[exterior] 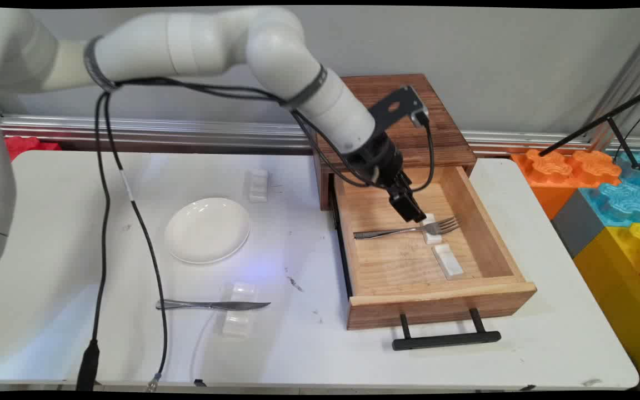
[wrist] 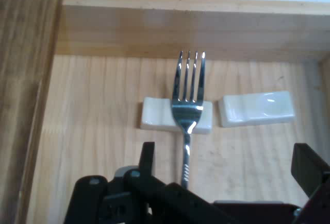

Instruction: Pick up the knife from the right of the white plate

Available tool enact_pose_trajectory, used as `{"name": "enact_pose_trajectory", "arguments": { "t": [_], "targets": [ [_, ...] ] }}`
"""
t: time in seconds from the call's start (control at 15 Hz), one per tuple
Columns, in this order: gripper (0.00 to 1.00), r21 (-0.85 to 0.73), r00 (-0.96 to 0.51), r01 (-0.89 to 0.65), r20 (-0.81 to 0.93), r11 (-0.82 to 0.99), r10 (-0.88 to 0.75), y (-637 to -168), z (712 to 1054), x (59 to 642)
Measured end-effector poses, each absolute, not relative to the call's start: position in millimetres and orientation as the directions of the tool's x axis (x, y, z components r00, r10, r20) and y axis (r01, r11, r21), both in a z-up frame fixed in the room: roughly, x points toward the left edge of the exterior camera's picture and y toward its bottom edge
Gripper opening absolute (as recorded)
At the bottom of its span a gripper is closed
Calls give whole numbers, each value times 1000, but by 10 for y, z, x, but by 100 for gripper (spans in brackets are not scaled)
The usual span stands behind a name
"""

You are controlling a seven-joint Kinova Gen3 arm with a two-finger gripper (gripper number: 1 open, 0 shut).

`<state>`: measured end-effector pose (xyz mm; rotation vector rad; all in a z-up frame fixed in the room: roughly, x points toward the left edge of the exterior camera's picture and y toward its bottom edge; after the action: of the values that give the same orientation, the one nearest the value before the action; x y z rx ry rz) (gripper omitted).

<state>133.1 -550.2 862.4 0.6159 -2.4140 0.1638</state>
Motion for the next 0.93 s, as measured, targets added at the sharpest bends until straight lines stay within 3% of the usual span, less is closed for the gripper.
{"name": "enact_pose_trajectory", "arguments": {
  "t": [0.47,0.93],
  "targets": [
    [100,56,-687,-497,584,866,-432,-5116,9376,1666],
    [100,60,-706,-511,539,857,-459,-4695,9746,2306]
  ]
}}
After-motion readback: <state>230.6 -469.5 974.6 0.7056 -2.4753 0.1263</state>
